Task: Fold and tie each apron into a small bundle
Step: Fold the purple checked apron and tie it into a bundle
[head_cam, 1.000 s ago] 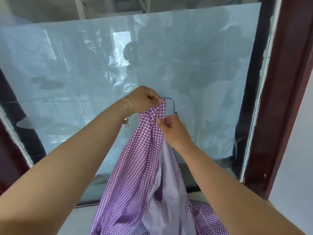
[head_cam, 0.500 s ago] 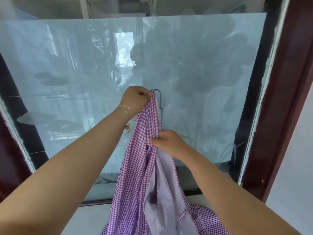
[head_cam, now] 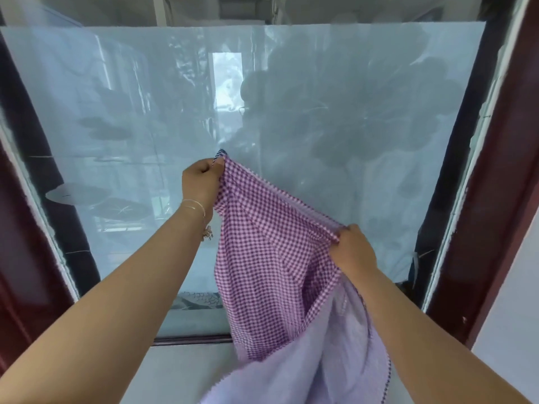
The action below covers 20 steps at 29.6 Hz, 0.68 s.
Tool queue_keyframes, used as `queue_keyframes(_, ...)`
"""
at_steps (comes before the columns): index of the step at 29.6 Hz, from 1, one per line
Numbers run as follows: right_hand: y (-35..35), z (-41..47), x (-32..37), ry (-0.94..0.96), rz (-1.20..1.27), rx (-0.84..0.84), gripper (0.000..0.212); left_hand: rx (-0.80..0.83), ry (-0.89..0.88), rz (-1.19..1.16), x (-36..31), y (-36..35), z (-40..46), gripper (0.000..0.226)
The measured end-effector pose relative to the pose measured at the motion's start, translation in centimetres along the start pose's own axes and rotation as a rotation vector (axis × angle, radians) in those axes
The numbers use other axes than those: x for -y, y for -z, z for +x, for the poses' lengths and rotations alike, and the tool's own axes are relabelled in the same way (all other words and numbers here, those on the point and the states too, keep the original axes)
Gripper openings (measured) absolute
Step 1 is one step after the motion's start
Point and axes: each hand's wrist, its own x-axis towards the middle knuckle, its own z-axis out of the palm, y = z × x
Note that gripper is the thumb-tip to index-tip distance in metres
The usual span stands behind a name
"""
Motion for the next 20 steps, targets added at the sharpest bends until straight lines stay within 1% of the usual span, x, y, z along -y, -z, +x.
queue_keyframes(1,-0.7,-0.4,-0.2,0.034,0.064,0.056,0.022,-0.012,0.01,0.009,0.4,0.4,0.1,0.031)
queue_keyframes(2,-1.1,-0.9,0.0,0.053,0.134,0.127,0.026,-0.029,0.022,0.026,1.0,0.9,0.2,0.032)
queue_keyframes(4,-1.0,-1.6,0.4,0.021,0.29,0.255,0.036,-0.061,0.02,0.051,1.7,1.9,0.5,0.033)
queue_keyframes(7,-1.0,-1.9,0.5,-0.018,0.413,0.376,0.037,-0.148,-0.072,0.115,2.1,3.0,0.7,0.027)
queue_keyframes(9,-1.2,-2.2,0.3,-0.018,0.414,0.409,0.029,-0.193,-0.186,0.146,1.4,3.0,0.4,0.022)
queue_keyframes(10,-1.3,-2.4,0.2,-0.026,0.398,0.424,0.029,-0.202,-0.247,0.155,1.0,2.8,0.2,0.02)
queue_keyframes(13,-2.3,-3.1,-0.1,-0.033,0.304,0.473,0.04,-0.204,-0.381,0.192,-0.1,2.2,0.5,0.016)
queue_keyframes(16,-2.7,-3.3,-1.2,-0.08,0.177,0.432,0.041,-0.198,-0.388,0.202,0.2,2.0,1.0,0.02)
queue_keyframes(18,-2.1,-2.9,-2.2,-0.096,0.119,0.333,0.041,-0.22,-0.315,0.177,1.1,2.4,1.0,0.018)
queue_keyframes(20,-1.3,-2.4,-3.2,-0.076,0.109,0.23,0.044,-0.269,-0.189,0.146,2.8,3.2,1.2,0.017)
